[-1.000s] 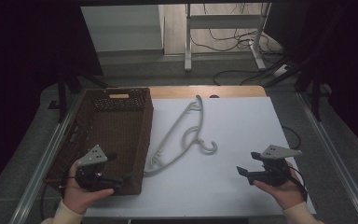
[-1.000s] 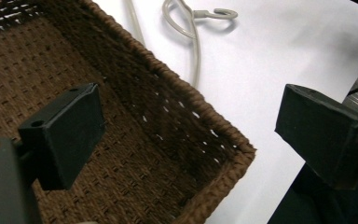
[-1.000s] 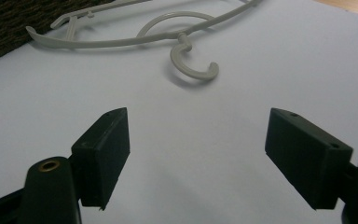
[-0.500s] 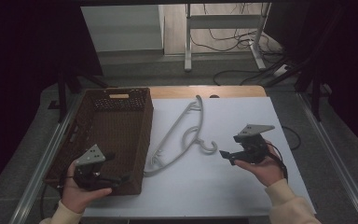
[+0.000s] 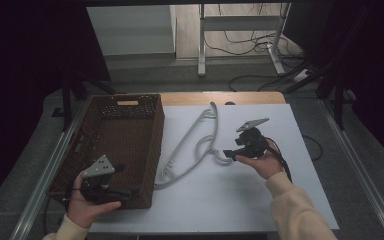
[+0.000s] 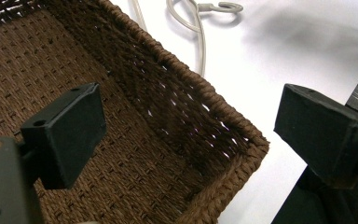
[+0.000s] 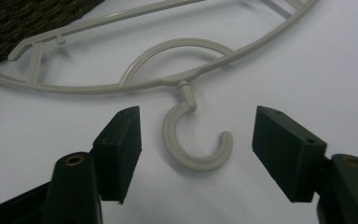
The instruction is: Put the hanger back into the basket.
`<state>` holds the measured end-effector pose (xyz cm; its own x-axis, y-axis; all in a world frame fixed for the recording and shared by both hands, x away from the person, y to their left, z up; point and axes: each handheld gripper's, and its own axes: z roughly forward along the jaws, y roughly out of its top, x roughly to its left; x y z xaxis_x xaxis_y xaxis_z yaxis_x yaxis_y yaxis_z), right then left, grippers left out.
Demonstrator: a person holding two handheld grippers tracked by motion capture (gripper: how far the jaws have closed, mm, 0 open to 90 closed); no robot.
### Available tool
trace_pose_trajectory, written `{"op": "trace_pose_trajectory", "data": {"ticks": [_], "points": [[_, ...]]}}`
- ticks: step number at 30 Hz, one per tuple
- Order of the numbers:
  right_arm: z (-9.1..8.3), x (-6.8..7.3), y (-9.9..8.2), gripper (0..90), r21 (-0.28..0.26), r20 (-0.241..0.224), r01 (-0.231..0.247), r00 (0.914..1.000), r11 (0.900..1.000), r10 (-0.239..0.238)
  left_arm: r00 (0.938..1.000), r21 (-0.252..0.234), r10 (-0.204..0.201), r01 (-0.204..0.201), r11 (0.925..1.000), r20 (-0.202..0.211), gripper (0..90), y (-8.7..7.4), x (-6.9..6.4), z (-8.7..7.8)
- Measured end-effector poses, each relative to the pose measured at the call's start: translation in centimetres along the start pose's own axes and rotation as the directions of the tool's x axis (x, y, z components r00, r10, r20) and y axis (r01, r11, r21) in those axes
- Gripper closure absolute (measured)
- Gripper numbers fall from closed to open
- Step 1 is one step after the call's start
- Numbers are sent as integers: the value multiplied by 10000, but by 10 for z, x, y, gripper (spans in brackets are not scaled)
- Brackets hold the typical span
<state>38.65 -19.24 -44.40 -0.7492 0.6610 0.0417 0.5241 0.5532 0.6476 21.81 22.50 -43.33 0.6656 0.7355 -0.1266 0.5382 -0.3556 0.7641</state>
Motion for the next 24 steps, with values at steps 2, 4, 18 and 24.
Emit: {"op": "trace_pose_trajectory", "data": {"ticks": [2,4,18,24], "points": [[5,-2,4,366,79,-45,-22,10000,10000,22,10000,10,10,-10,10000,-4,90,0,0,0],[7,-2,6,385,85,-69,-41,10000,10000,41,10000,36,15,-15,10000,-8,91,0,0,0],[46,-4,35,555,770,-508,62,9987,9970,-23,10000,59,88,-88,9999,10,92,2,0,2],[63,-2,45,656,1052,-619,124,9981,9944,-59,10000,75,79,-79,9999,26,92,2,0,3]]}}
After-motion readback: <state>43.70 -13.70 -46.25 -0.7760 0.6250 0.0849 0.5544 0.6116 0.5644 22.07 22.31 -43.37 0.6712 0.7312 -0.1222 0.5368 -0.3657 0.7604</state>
